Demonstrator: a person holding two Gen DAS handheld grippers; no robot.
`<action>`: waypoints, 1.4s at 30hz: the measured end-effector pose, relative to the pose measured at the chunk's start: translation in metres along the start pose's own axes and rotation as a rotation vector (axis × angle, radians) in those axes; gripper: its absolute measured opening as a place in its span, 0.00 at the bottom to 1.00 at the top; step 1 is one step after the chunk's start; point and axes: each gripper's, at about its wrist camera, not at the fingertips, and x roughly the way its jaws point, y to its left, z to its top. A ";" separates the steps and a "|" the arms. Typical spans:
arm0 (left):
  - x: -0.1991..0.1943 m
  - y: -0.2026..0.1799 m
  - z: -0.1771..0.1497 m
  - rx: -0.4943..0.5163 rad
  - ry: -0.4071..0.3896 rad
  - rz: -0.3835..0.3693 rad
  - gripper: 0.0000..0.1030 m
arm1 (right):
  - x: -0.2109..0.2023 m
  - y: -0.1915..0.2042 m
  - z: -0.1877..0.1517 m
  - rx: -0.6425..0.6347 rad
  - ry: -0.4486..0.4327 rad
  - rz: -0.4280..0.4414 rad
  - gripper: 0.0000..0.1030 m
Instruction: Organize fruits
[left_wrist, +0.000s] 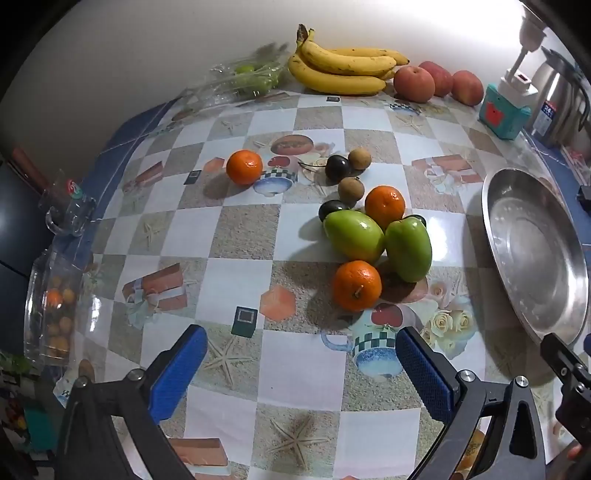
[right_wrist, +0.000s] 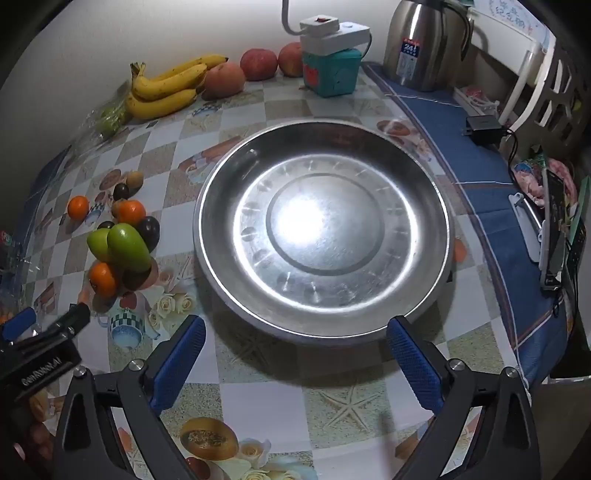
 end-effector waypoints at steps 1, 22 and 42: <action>0.002 -0.002 0.000 0.005 0.005 0.001 1.00 | -0.001 -0.001 0.001 0.004 -0.002 0.001 0.96; 0.000 0.021 0.000 -0.042 -0.030 -0.037 1.00 | 0.008 0.013 0.000 0.018 0.003 0.017 0.96; -0.005 0.025 0.001 -0.034 -0.059 -0.055 1.00 | 0.006 0.013 0.002 0.013 0.010 0.026 0.96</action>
